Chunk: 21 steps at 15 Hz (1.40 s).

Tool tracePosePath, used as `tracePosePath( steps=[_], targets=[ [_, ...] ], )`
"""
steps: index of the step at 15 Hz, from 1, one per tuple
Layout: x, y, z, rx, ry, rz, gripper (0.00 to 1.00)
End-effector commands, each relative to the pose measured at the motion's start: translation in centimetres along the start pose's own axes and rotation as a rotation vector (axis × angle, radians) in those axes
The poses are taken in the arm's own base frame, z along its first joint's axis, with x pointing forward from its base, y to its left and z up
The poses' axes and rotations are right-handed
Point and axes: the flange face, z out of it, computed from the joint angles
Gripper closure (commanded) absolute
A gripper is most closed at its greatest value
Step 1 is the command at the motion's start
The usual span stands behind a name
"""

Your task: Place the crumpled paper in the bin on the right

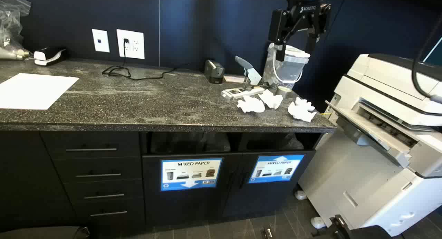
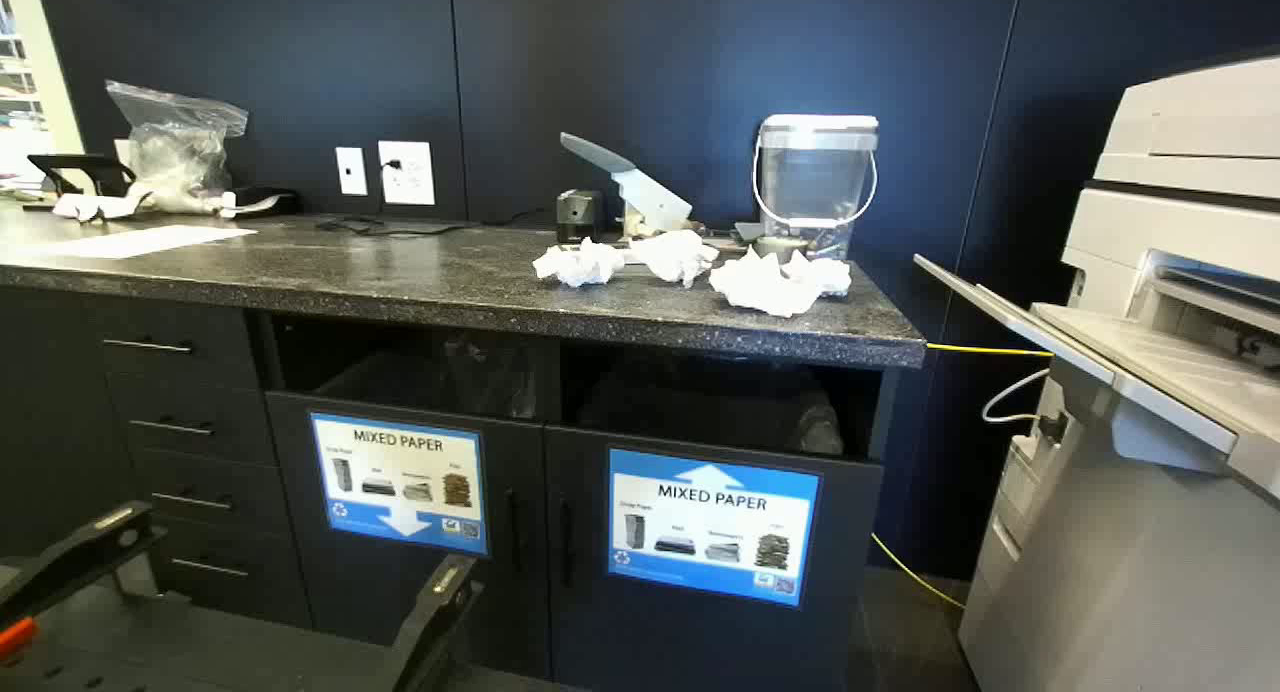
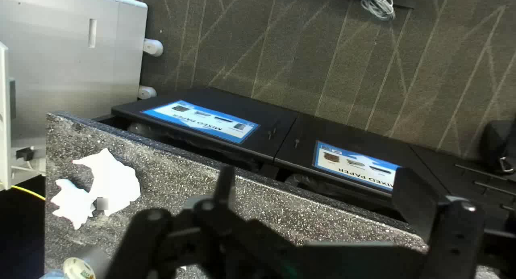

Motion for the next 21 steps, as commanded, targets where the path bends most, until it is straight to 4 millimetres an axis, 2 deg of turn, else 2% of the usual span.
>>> tracePosePath(
  steps=[1, 7, 8, 14, 21],
  targets=[
    [0.1, 0.0, -0.2, 0.000, 0.003, 0.001, 0.00],
    [0.0, 0.1, -0.7, -0.001, 0.013, 0.003, 0.00],
    [0.2, 0.2, 0.0, 0.006, 0.020, 0.004, 0.00],
    [2.5, 1.8, 5.0, 0.040, 0.093, 0.049, 0.00],
    [6.1, 4.0, 13.0, 0.091, 0.165, 0.081, 0.00]
  ],
)
